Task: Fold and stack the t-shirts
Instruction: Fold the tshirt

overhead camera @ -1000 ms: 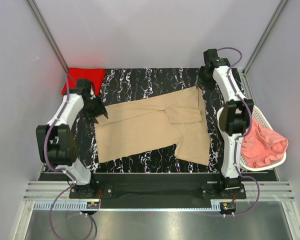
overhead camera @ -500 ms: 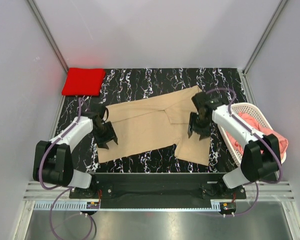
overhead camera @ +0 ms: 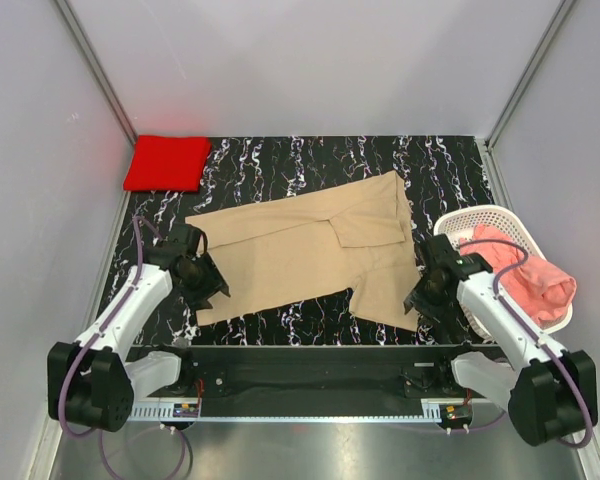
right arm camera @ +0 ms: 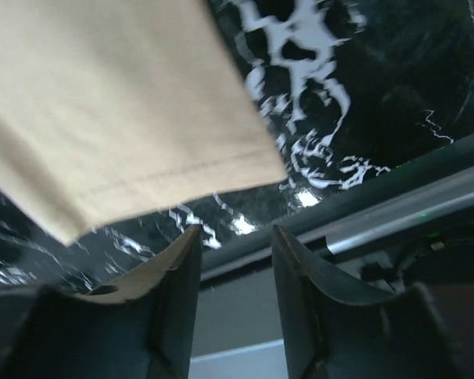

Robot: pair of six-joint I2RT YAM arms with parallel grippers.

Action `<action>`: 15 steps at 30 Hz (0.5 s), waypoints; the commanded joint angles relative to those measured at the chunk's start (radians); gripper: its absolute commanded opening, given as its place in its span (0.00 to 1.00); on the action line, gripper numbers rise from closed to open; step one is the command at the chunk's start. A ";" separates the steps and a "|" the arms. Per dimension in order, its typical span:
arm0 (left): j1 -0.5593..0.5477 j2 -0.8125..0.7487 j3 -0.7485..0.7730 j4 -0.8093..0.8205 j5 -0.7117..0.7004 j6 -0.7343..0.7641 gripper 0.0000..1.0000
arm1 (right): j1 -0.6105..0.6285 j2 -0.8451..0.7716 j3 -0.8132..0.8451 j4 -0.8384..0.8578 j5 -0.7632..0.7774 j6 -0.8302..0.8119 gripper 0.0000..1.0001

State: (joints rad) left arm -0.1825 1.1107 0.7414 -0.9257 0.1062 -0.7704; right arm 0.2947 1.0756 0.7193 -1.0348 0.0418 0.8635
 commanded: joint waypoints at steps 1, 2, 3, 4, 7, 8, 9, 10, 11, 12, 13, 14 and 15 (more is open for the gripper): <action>-0.002 -0.026 0.009 0.011 -0.007 -0.017 0.57 | -0.090 -0.063 -0.094 0.086 0.017 0.150 0.46; -0.002 -0.026 0.009 0.014 -0.005 -0.015 0.57 | -0.109 -0.069 -0.119 0.106 0.018 0.147 0.45; -0.002 -0.028 0.006 0.018 -0.002 -0.013 0.57 | -0.120 -0.075 -0.142 0.131 0.020 0.150 0.45; -0.002 -0.028 0.004 0.025 0.004 -0.007 0.56 | -0.124 -0.071 -0.171 0.169 0.026 0.166 0.45; -0.002 -0.023 0.012 0.022 0.003 -0.001 0.56 | -0.124 -0.030 -0.179 0.174 0.052 0.213 0.47; -0.002 -0.023 0.015 0.021 0.001 0.000 0.56 | -0.124 -0.017 -0.176 0.174 0.058 0.224 0.47; 0.000 -0.023 0.024 0.021 0.003 0.002 0.56 | -0.123 -0.005 -0.172 0.168 0.059 0.236 0.46; 0.002 -0.022 0.029 0.022 -0.002 0.003 0.56 | -0.124 0.013 -0.164 0.167 0.064 0.241 0.46; 0.003 -0.019 0.033 0.022 0.000 0.005 0.56 | -0.124 0.018 -0.161 0.165 0.073 0.246 0.45; 0.005 -0.015 0.038 0.024 0.000 0.008 0.56 | -0.124 0.021 -0.158 0.167 0.088 0.249 0.45; 0.011 -0.011 0.048 0.021 -0.002 0.011 0.56 | -0.124 0.021 -0.155 0.173 0.114 0.252 0.45; 0.014 -0.008 0.052 0.021 0.000 0.013 0.56 | -0.123 0.027 -0.153 0.171 0.124 0.253 0.44; 0.020 -0.003 0.052 0.021 0.004 0.014 0.56 | -0.123 0.035 -0.150 0.168 0.128 0.256 0.42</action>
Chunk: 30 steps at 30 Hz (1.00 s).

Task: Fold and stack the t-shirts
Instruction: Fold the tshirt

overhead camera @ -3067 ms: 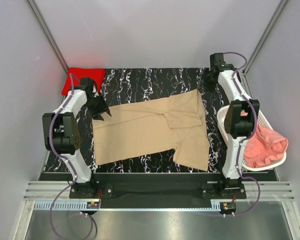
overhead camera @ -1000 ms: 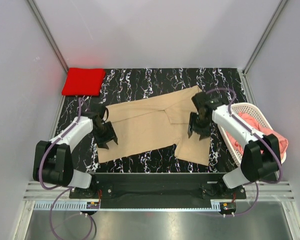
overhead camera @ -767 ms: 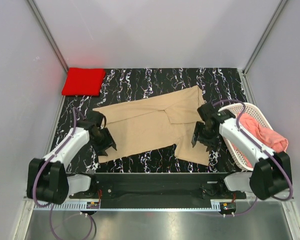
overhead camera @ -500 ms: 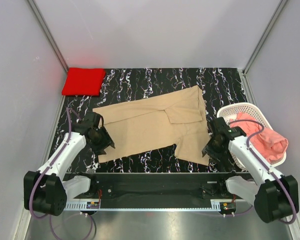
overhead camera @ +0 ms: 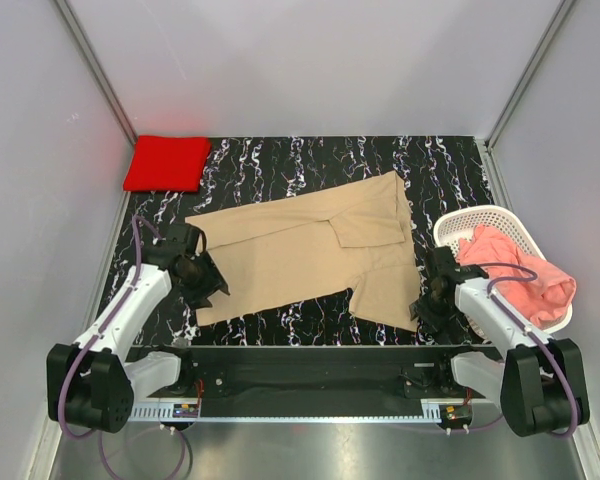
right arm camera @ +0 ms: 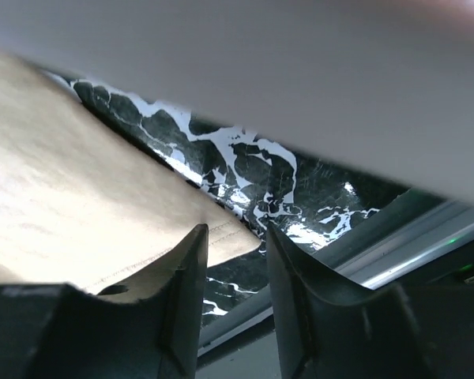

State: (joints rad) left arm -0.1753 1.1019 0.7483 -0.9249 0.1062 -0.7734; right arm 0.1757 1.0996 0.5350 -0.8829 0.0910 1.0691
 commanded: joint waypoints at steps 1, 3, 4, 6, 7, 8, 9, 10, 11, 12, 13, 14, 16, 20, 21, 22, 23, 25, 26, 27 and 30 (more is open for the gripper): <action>0.023 0.015 0.049 0.021 0.015 0.022 0.56 | -0.005 0.028 0.042 0.009 0.075 0.051 0.41; 0.036 0.021 0.049 0.020 0.027 0.025 0.56 | -0.005 0.043 0.046 0.001 0.059 0.055 0.41; 0.049 0.024 0.049 0.023 0.038 0.028 0.56 | -0.004 0.045 0.046 -0.001 0.056 0.067 0.39; 0.062 0.024 0.045 0.026 0.043 0.029 0.56 | -0.004 0.048 0.048 -0.002 0.061 0.081 0.38; 0.074 0.021 0.043 0.029 0.049 0.031 0.56 | -0.005 0.060 0.052 -0.007 0.065 0.089 0.38; 0.080 0.019 0.039 0.029 0.053 0.033 0.56 | -0.005 0.071 0.057 -0.005 0.062 0.081 0.38; 0.086 0.016 0.037 0.029 0.058 0.034 0.56 | -0.004 0.081 0.060 -0.007 0.061 0.075 0.39; 0.095 0.016 0.036 0.029 0.065 0.036 0.56 | -0.004 0.095 0.066 -0.008 0.053 0.072 0.41; 0.099 0.012 0.034 0.032 0.067 0.037 0.56 | -0.004 0.097 0.066 -0.008 0.050 0.075 0.42; 0.100 0.010 0.031 0.035 0.066 0.036 0.56 | -0.004 0.095 0.066 -0.007 0.044 0.080 0.42; 0.103 0.010 0.029 0.037 0.069 0.034 0.56 | -0.004 0.097 0.068 0.008 0.041 0.089 0.43; 0.103 0.009 0.026 0.041 0.073 0.033 0.56 | -0.004 0.097 0.068 0.015 0.036 0.098 0.43; 0.103 0.012 0.020 0.049 0.082 0.022 0.56 | -0.004 0.114 0.077 0.030 0.030 0.110 0.44; 0.105 0.015 0.025 0.055 0.084 0.014 0.56 | -0.004 0.126 0.089 0.051 0.039 0.118 0.42; 0.103 0.018 0.028 0.057 0.082 0.011 0.56 | -0.004 0.120 0.086 0.064 0.041 0.126 0.41; 0.103 0.019 0.034 0.055 0.081 0.010 0.56 | -0.002 0.108 0.083 0.074 0.038 0.135 0.39; 0.103 0.022 0.037 0.055 0.081 0.008 0.56 | -0.004 0.100 0.076 0.105 0.026 0.132 0.36; 0.103 0.032 0.043 0.055 0.079 0.002 0.56 | -0.004 0.085 0.056 0.151 0.007 0.160 0.30; 0.105 0.035 0.046 0.052 0.079 0.000 0.56 | -0.004 0.080 0.049 0.165 0.000 0.161 0.27; 0.105 0.038 0.046 0.051 0.079 -0.004 0.56 | -0.005 0.079 0.049 0.173 -0.005 0.163 0.23; 0.105 0.047 0.040 0.049 0.073 -0.013 0.57 | -0.004 0.075 0.075 0.168 0.010 0.138 0.07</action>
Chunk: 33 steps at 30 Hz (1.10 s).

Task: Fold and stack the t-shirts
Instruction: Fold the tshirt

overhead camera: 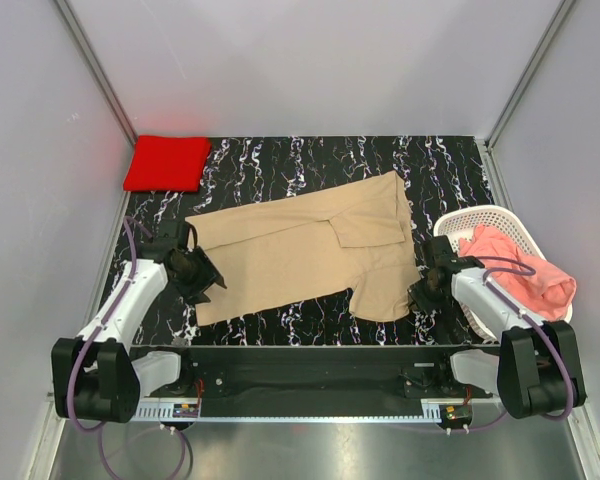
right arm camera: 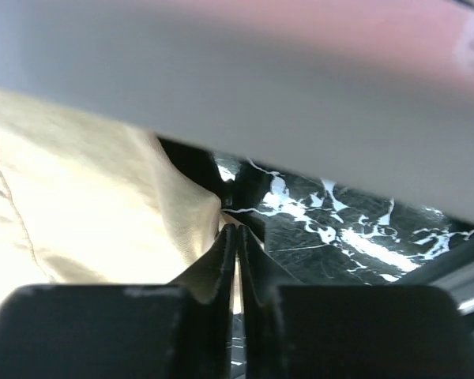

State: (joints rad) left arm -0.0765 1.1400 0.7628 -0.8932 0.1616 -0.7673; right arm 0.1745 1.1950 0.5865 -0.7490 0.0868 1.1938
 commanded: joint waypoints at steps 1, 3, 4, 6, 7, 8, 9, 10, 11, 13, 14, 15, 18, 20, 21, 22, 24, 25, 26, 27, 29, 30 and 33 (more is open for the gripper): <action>0.006 0.010 0.020 0.019 0.013 -0.023 0.57 | -0.003 -0.021 0.035 0.027 0.021 0.004 0.00; 0.006 0.024 -0.003 0.013 0.007 -0.039 0.57 | -0.003 -0.020 0.068 0.014 0.022 -0.022 0.00; 0.007 0.030 -0.011 0.011 0.006 -0.044 0.57 | -0.003 -0.020 0.079 0.007 0.021 -0.042 0.00; 0.009 0.046 -0.034 0.013 0.009 -0.053 0.56 | -0.001 -0.028 0.107 -0.022 0.025 -0.062 0.00; 0.012 0.047 -0.039 0.011 0.012 -0.055 0.56 | -0.003 -0.053 0.113 -0.039 0.030 -0.080 0.00; 0.014 0.049 -0.043 0.013 0.015 -0.056 0.56 | -0.001 -0.070 0.118 -0.049 0.030 -0.088 0.00; 0.015 0.050 -0.045 0.011 0.016 -0.055 0.56 | -0.003 -0.087 0.125 -0.053 0.022 -0.101 0.00; 0.017 0.050 -0.042 0.011 0.013 -0.055 0.56 | -0.003 -0.116 0.130 -0.068 0.016 -0.126 0.00; 0.017 0.050 -0.040 0.010 0.010 -0.053 0.56 | -0.003 -0.127 0.133 -0.072 0.008 -0.135 0.00; 0.017 0.050 -0.039 0.002 -0.005 -0.052 0.57 | -0.003 -0.138 0.133 -0.046 -0.018 -0.173 0.00; 0.017 0.052 -0.040 0.000 -0.007 -0.055 0.57 | -0.004 -0.134 0.130 -0.026 -0.031 -0.186 0.00; 0.017 0.053 -0.042 -0.010 -0.010 -0.059 0.57 | -0.001 -0.112 0.128 0.003 -0.053 -0.203 0.00; 0.017 0.053 -0.054 -0.019 -0.011 -0.078 0.60 | -0.004 -0.049 0.154 0.048 -0.085 -0.240 0.00; 0.018 0.056 -0.057 -0.027 -0.020 -0.087 0.60 | -0.003 -0.037 0.170 0.057 -0.110 -0.250 0.00; 0.020 0.058 -0.057 -0.039 -0.034 -0.096 0.61 | -0.001 -0.032 0.188 0.063 -0.104 -0.267 0.00; 0.023 0.058 -0.057 -0.049 -0.043 -0.099 0.61 | -0.003 -0.031 0.199 0.065 -0.099 -0.276 0.00; 0.035 0.056 -0.063 -0.067 -0.057 -0.107 0.61 | 0.000 -0.017 0.223 0.063 -0.093 -0.299 0.00; 0.040 0.055 -0.065 -0.072 -0.063 -0.109 0.61 | -0.003 -0.014 0.226 0.065 -0.094 -0.304 0.00; 0.046 0.046 -0.071 -0.082 -0.071 -0.110 0.61 | -0.003 -0.012 0.228 0.066 -0.099 -0.304 0.00; 0.067 0.041 -0.072 -0.098 -0.097 -0.113 0.60 | -0.003 -0.012 0.228 0.068 -0.101 -0.306 0.00; 0.090 0.020 -0.085 -0.137 -0.126 -0.133 0.57 | -0.001 -0.014 0.228 0.063 -0.101 -0.307 0.00; 0.116 0.011 -0.089 -0.147 -0.152 -0.139 0.56 | -0.003 -0.015 0.230 0.065 -0.101 -0.309 0.00; 0.133 0.006 -0.115 -0.136 -0.160 -0.161 0.54 | -0.003 -0.021 0.233 0.063 -0.094 -0.316 0.00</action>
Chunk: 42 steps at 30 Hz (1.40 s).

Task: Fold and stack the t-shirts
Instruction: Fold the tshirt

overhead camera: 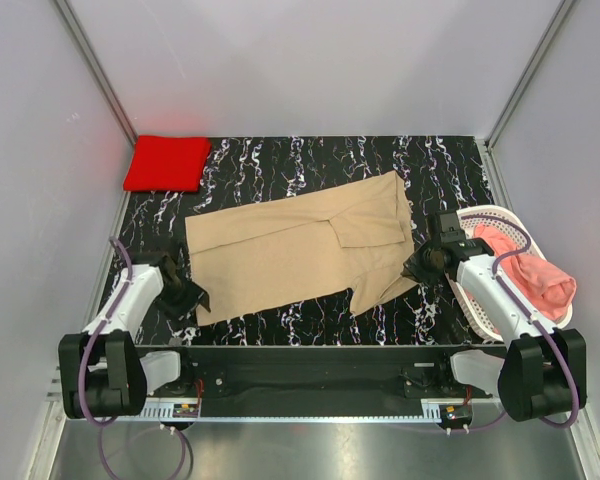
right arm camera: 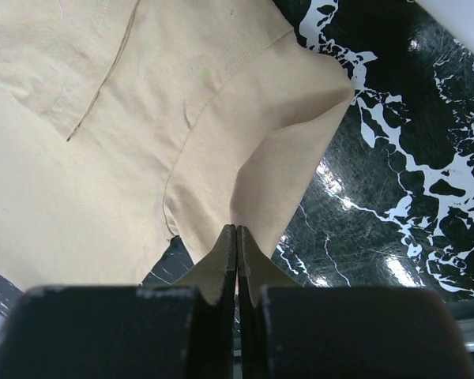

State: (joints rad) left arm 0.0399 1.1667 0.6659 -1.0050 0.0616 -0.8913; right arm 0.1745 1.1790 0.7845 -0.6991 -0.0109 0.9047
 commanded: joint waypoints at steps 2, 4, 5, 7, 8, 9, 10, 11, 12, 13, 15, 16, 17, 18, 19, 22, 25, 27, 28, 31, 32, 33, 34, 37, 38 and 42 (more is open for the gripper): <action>0.018 0.001 -0.034 0.000 -0.054 -0.052 0.52 | -0.003 0.004 0.041 0.012 0.005 -0.035 0.00; 0.020 0.017 -0.060 0.025 -0.048 -0.061 0.48 | -0.003 0.008 0.044 0.012 0.005 -0.036 0.00; 0.026 0.022 -0.068 0.048 -0.042 -0.064 0.47 | -0.003 0.005 0.047 0.012 0.005 -0.038 0.00; 0.031 0.039 -0.075 0.060 -0.042 -0.063 0.44 | -0.003 0.005 0.047 0.012 0.006 -0.036 0.00; 0.035 0.047 -0.077 0.065 -0.042 -0.060 0.42 | -0.001 0.001 0.050 0.006 0.005 -0.038 0.00; 0.037 0.057 -0.078 0.063 -0.045 -0.060 0.41 | -0.003 -0.001 0.053 0.003 0.005 -0.038 0.00; 0.040 0.059 -0.087 0.065 -0.045 -0.060 0.40 | -0.001 -0.002 0.055 0.000 0.005 -0.038 0.00; 0.049 0.060 -0.095 0.068 -0.042 -0.063 0.40 | -0.003 -0.005 0.061 -0.005 0.005 -0.039 0.00; 0.054 0.059 -0.101 0.075 -0.040 -0.063 0.39 | -0.003 -0.005 0.064 -0.007 0.005 -0.040 0.00; 0.058 0.067 -0.114 0.095 -0.039 -0.063 0.37 | -0.003 -0.005 0.071 -0.011 0.006 -0.040 0.00; 0.069 0.082 -0.115 0.109 -0.043 -0.061 0.35 | -0.003 -0.007 0.081 -0.019 0.005 -0.038 0.00; 0.069 0.099 -0.105 0.118 -0.045 -0.054 0.34 | -0.003 -0.007 0.085 -0.020 0.005 -0.041 0.00; 0.071 0.106 -0.100 0.118 -0.052 -0.051 0.34 | -0.003 -0.012 0.087 -0.022 0.005 -0.043 0.00; 0.071 0.109 -0.094 0.121 -0.054 -0.048 0.34 | -0.003 -0.015 0.088 -0.025 0.005 -0.043 0.00; 0.071 0.108 -0.085 0.118 -0.054 -0.040 0.34 | -0.003 -0.016 0.091 -0.027 0.006 -0.044 0.00; 0.071 0.090 -0.080 0.117 -0.059 -0.034 0.34 | -0.003 -0.021 0.087 -0.028 0.005 -0.043 0.00; 0.071 0.071 -0.065 0.096 -0.060 -0.026 0.37 | -0.003 -0.022 0.082 -0.028 0.005 -0.040 0.00; 0.072 0.062 -0.040 0.079 -0.059 -0.017 0.40 | -0.003 -0.025 0.081 -0.027 0.005 -0.038 0.00; 0.072 0.056 -0.035 0.069 -0.059 -0.015 0.40 | -0.003 -0.027 0.081 -0.028 0.005 -0.038 0.00; 0.075 0.037 -0.020 0.062 -0.089 -0.012 0.46 | -0.003 -0.035 0.075 -0.031 0.005 -0.036 0.00; 0.075 0.039 -0.019 0.065 -0.082 -0.012 0.47 | -0.003 -0.035 0.075 -0.033 0.005 -0.038 0.00; 0.074 0.042 -0.020 0.071 -0.079 -0.012 0.47 | -0.003 -0.036 0.076 -0.034 0.005 -0.038 0.00; 0.075 0.047 -0.028 0.083 -0.077 -0.012 0.47 | -0.003 -0.035 0.075 -0.034 0.006 -0.036 0.00; 0.077 0.074 -0.043 0.091 -0.068 -0.012 0.47 | -0.003 -0.035 0.076 -0.037 0.005 -0.038 0.00; 0.075 0.077 -0.046 0.091 -0.066 -0.011 0.47 | -0.003 -0.030 0.078 -0.037 0.005 -0.039 0.00; 0.077 0.054 -0.065 0.092 -0.068 -0.012 0.47 | -0.003 -0.027 0.078 -0.036 0.005 -0.038 0.00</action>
State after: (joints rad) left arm 0.1104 1.2346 0.6109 -0.9253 0.0139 -0.9127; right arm 0.1745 1.1667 0.8379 -0.7307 -0.0116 0.8745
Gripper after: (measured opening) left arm 0.471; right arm 0.010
